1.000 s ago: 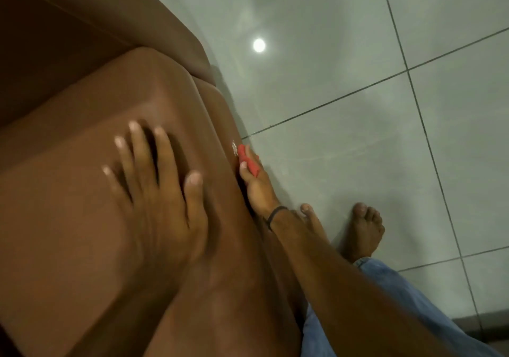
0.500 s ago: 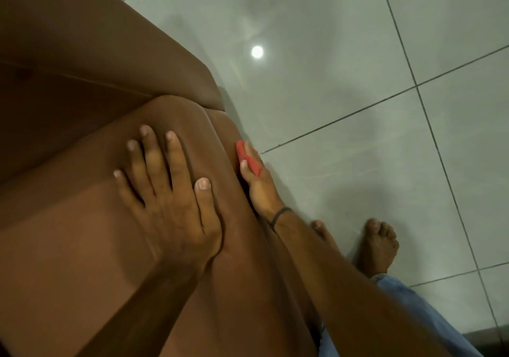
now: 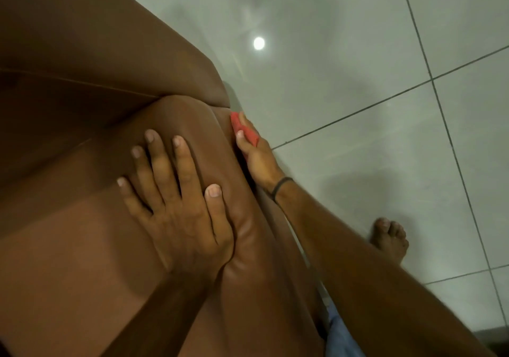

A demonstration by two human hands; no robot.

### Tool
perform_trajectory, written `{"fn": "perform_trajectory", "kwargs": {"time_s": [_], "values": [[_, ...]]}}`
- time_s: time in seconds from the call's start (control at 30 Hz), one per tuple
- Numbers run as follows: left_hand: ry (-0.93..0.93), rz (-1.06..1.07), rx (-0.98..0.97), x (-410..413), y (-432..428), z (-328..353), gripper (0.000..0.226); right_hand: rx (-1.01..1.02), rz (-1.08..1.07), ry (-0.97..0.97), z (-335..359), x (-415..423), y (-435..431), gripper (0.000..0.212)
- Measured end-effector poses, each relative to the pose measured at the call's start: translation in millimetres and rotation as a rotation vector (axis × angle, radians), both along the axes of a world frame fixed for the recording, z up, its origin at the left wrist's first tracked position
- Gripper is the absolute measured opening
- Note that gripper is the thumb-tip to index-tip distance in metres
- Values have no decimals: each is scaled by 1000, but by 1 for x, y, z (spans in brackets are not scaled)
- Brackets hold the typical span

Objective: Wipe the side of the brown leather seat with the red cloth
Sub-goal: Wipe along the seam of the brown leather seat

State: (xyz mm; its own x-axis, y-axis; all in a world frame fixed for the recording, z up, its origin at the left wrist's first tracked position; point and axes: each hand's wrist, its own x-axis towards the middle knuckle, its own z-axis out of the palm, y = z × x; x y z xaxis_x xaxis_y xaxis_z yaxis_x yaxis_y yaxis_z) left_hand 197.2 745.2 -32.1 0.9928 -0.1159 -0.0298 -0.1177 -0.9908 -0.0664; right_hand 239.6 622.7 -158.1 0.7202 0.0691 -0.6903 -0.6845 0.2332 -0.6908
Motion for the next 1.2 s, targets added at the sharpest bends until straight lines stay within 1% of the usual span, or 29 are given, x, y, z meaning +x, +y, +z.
{"fn": "perform_trajectory", "kwargs": {"time_s": [0.03, 0.1, 0.13, 0.2, 0.27, 0.33, 0.4, 0.47, 0.53, 0.6, 0.7, 0.73, 0.77, 0.9, 0.97, 1.07, 1.13, 1.2], "values": [[5, 2, -4, 0, 0, 1, 72, 5, 29, -86, 7, -13, 1, 54], [12, 6, -6, -1, -1, 3, 72, -2, 57, -153, 22, -57, 2, 51], [15, 7, -8, -1, -2, 3, 72, 7, 58, -146, 24, -82, -1, 50], [25, 9, -13, -1, -3, 4, 73, 39, 24, -35, 17, -99, -6, 47], [26, 0, -18, -1, -2, 3, 74, 71, -48, 118, -1, -68, -7, 50], [17, -8, -29, -1, -1, 2, 73, -11, -15, 216, -20, -12, -8, 53], [10, -19, -36, 0, -1, -1, 72, -107, 83, 234, -27, 42, -10, 48], [12, -15, -31, 0, -1, -3, 71, -156, 185, 207, -22, 73, -10, 44], [20, -10, -36, -1, -1, -2, 71, -160, 244, 163, -5, 76, -12, 45], [22, -14, -37, -2, 0, -2, 71, -133, 253, 97, 18, 63, -15, 51], [14, -17, -29, -1, 0, -2, 71, -203, 299, -42, 39, 48, -10, 57], [16, -19, -28, 0, 0, -3, 72, -208, 274, -41, 38, 48, -8, 57], [17, -22, -28, -1, 1, -4, 72, -197, 235, -5, 34, 51, -7, 56], [9, -25, -22, 0, 3, -8, 72, -157, 147, 243, 0, 72, -12, 45], [5, -17, -23, 0, 3, -10, 73, -167, 133, 292, -16, 78, -12, 44], [-10, -10, -15, -1, 2, -10, 74, -148, 156, 166, -12, 69, -8, 48], [-19, -6, -6, 0, 2, -10, 74, -75, 112, -4, 2, 47, -6, 52], [-20, -3, -3, 1, 1, -9, 75, -23, 117, -205, 12, 13, -10, 51]]}}
